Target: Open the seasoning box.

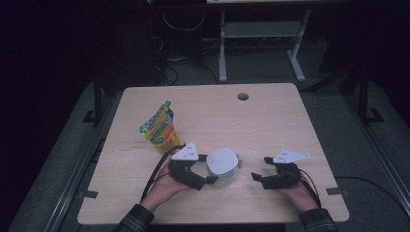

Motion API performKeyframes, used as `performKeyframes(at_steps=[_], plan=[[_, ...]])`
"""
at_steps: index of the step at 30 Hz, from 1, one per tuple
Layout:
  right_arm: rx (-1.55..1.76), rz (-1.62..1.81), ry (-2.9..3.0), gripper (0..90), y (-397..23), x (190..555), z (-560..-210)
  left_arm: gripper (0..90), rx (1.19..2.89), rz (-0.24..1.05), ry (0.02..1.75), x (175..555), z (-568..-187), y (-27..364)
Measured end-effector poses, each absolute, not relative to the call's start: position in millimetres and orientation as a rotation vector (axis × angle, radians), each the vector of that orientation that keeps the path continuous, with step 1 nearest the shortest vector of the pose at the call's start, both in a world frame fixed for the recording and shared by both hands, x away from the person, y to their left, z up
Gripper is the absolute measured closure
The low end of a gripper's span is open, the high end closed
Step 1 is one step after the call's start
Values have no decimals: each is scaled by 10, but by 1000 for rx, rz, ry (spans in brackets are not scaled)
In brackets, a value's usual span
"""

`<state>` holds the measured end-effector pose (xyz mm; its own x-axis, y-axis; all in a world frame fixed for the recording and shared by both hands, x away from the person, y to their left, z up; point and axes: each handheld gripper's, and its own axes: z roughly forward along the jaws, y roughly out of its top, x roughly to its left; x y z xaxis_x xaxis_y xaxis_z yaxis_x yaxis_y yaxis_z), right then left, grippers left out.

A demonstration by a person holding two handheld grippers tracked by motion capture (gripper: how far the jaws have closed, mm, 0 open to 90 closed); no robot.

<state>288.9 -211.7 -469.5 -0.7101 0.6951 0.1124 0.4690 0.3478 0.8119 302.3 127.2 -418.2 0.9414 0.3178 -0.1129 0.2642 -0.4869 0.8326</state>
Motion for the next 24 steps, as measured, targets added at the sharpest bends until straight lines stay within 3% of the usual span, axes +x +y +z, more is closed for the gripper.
performKeyframes(at_steps=[24], plan=[[1050, 1287, 2364, 185, -2112, 2892, -4701, 222, 2078, 62, 419, 3019, -4118, 1304]])
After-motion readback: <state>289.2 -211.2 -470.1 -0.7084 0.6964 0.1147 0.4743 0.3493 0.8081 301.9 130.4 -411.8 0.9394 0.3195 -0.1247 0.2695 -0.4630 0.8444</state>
